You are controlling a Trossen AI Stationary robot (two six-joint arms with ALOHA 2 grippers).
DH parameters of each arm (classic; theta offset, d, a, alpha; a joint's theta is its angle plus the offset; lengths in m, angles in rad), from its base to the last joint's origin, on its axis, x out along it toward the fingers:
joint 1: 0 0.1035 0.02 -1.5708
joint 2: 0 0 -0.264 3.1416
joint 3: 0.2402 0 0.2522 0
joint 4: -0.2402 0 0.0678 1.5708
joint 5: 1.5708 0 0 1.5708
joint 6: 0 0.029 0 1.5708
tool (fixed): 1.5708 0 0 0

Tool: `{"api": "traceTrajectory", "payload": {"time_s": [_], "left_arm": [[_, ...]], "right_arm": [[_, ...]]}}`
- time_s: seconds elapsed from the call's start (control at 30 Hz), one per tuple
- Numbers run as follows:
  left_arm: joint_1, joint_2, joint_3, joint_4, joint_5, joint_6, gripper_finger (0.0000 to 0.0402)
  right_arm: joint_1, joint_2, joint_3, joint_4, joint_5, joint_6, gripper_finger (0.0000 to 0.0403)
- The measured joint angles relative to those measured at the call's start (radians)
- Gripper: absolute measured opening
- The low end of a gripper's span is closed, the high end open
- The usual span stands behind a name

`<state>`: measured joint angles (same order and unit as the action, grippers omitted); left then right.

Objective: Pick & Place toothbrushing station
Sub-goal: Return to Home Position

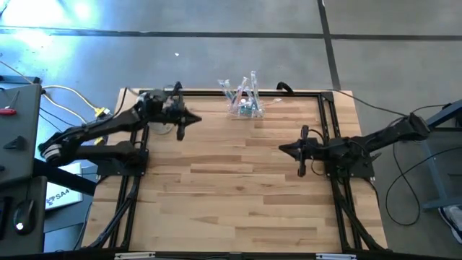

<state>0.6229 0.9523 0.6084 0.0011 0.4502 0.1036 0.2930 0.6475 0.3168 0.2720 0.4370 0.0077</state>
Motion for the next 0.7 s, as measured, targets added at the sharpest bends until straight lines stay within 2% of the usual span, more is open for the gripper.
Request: {"api": "traceTrajectory", "payload": {"time_s": [0.2,0.43,0.7], "left_arm": [[-0.089,-0.212,-0.167,0.062,0.006,-0.027,0.0004],[-0.191,-0.454,-0.273,0.055,0.004,-0.064,0.0001],[-0.273,-0.643,-0.384,0.048,-0.006,-0.131,0.0001]], "right_arm": [[-0.053,0.013,-0.074,0.07,0.009,0.053,0.0002],[-0.058,0.005,-0.144,0.099,0.009,0.075,0.0002],[-0.058,0.001,-0.308,0.308,0.012,0.071,0.0002]]}}
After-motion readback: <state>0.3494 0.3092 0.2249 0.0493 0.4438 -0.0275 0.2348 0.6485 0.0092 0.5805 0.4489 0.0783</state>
